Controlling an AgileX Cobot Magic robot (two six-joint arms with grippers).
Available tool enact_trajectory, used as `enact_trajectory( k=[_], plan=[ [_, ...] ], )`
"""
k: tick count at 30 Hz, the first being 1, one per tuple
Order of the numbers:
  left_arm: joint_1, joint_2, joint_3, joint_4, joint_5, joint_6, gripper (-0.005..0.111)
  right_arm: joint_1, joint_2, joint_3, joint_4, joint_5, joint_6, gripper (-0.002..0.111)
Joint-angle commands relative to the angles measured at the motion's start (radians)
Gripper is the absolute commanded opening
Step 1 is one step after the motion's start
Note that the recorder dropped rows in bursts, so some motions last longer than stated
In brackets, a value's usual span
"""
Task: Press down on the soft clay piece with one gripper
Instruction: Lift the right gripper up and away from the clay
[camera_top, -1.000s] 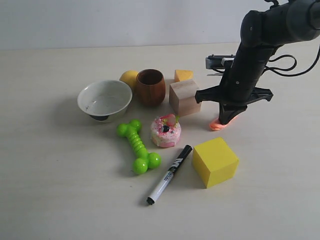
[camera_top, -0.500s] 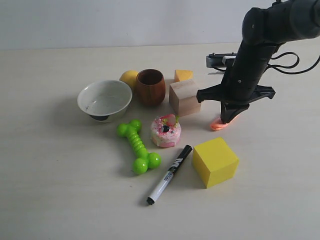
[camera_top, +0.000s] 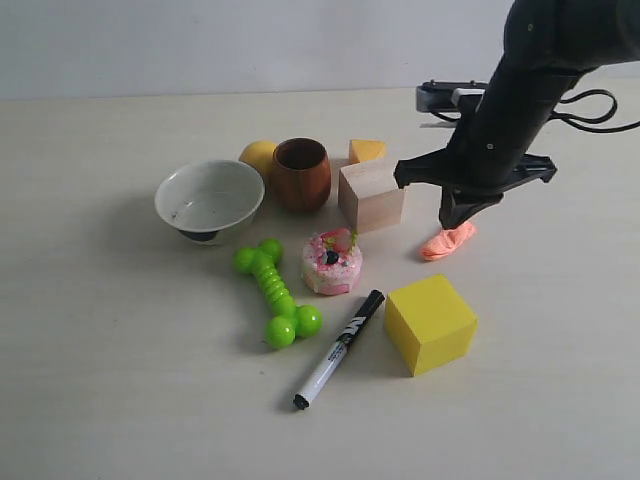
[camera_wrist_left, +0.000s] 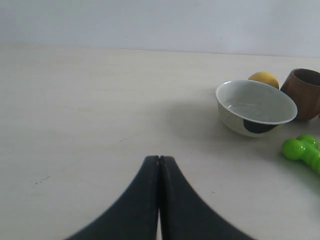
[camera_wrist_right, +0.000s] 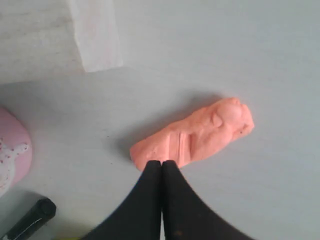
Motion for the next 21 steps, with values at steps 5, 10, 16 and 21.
enact_trajectory(
  k=[5, 10, 16, 21],
  plan=[
    [0.002, -0.006, -0.004, -0.002, -0.009, -0.001, 0.000, 0.000, -0.319, 0.367, 0.064, -0.336, -0.047, 0.000],
    [0.002, -0.006, -0.004, -0.002, -0.009, -0.001, 0.000, 0.000, -0.535, 0.416, 0.064, -0.313, -0.040, 0.000],
    [0.002, -0.006, -0.004, -0.002, -0.009, -0.001, 0.000, 0.000, -0.737, 0.416, 0.060, -0.354, -0.042, 0.000],
    [0.002, -0.006, -0.004, -0.002, -0.009, -0.001, 0.000, 0.000, -0.855, 0.416, -0.030, -0.398, -0.042, 0.000]
  ],
)
